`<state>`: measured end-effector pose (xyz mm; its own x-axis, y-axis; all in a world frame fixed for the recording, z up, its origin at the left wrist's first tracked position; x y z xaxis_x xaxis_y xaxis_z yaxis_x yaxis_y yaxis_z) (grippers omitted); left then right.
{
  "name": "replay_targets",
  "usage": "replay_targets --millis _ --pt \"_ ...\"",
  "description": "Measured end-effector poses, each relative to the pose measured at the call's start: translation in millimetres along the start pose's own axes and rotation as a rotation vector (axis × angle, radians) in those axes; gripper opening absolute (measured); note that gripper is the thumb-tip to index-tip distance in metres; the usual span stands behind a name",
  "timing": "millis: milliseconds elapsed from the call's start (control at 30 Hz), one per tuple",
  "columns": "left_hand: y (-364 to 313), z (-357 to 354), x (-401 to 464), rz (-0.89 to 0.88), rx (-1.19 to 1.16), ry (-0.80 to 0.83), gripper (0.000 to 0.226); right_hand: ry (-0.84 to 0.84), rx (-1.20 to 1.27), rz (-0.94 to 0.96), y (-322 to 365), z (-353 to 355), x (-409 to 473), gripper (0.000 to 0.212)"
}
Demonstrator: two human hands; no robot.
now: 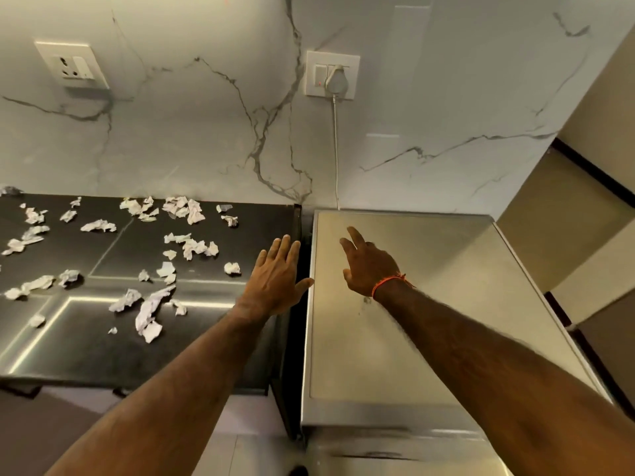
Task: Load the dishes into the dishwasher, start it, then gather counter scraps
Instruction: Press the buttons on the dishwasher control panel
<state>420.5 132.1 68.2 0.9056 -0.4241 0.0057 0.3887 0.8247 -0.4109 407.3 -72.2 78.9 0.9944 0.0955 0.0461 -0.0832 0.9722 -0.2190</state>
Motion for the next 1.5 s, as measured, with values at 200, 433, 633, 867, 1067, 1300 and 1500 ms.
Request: replay_targets --millis 200,433,633,867,1067,1300,1500 --pt "-33 -36 -95 0.006 -0.027 -0.016 0.087 -0.004 0.061 0.041 4 -14 -90 0.071" --pt "-62 -83 -204 0.042 -0.018 0.058 0.084 0.056 0.104 0.084 27 -43 -203 0.071" --pt "-76 -107 -264 0.030 -0.029 0.133 0.085 0.084 0.121 0.111 52 -55 -273 0.072" --pt "-75 -145 -321 -0.053 -0.026 0.215 0.087 0.093 0.090 0.093 94 -83 -347 0.071" --pt "-43 -189 -346 -0.070 0.061 0.286 0.085 0.257 0.118 0.085 146 -140 -376 0.075" --pt "1 -220 -344 -0.023 0.124 0.310 0.092 0.187 0.101 0.110 168 -179 -349 0.078" --pt "10 -224 -336 -0.012 0.123 0.288 0.092 0.145 0.083 0.097 172 -199 -339 0.084"
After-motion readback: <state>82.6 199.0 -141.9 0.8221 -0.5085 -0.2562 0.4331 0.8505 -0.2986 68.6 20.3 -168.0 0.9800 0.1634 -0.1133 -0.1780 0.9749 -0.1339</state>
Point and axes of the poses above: each hand's wrist, its own x-axis towards the middle knuckle, its own z-axis out of the back of the hand, y = z × x, the point moved 4 cm from there along x, towards the middle knuckle, and after that the axes turned 13 degrees about -x, right-handed, at the moved point
